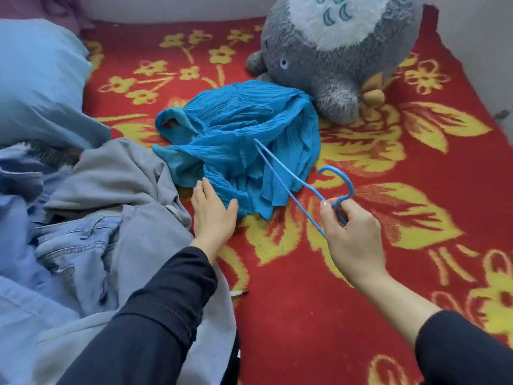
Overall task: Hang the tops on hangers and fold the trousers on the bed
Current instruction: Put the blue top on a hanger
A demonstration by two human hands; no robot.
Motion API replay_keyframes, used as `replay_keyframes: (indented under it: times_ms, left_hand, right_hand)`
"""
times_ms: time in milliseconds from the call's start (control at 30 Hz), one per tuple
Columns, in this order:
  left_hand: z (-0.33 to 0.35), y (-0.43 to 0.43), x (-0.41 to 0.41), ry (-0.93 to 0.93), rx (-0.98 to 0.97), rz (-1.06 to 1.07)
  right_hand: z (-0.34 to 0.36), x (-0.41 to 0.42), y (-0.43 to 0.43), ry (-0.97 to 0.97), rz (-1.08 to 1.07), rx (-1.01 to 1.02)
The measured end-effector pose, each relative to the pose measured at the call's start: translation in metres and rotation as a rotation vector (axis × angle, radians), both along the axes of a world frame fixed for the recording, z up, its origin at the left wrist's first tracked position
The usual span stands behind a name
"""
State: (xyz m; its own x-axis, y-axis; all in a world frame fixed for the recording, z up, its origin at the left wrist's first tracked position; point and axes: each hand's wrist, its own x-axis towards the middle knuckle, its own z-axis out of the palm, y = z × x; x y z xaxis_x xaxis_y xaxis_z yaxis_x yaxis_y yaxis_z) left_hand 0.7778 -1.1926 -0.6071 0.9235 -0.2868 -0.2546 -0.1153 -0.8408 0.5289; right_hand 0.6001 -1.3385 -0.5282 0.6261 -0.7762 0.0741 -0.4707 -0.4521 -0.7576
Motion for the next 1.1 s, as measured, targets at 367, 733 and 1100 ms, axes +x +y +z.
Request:
replay_keyframes:
  times_ms: [367, 733, 1100]
  left_hand:
    - [0.006, -0.015, -0.017, 0.049, -0.299, 0.089]
    - [0.065, 0.082, -0.189, 0.376, -0.105, -0.869]
    - [0.064, 0.142, -0.229, 0.619, -0.159, -0.561]
  right_hand:
    - [-0.011, -0.012, -0.024, 0.032, -0.048, 0.035]
    - [0.001, -0.024, 0.037, 0.283, 0.061, 0.313]
    - [-0.016, -0.060, 0.068, 0.224, -0.333, 0.614]
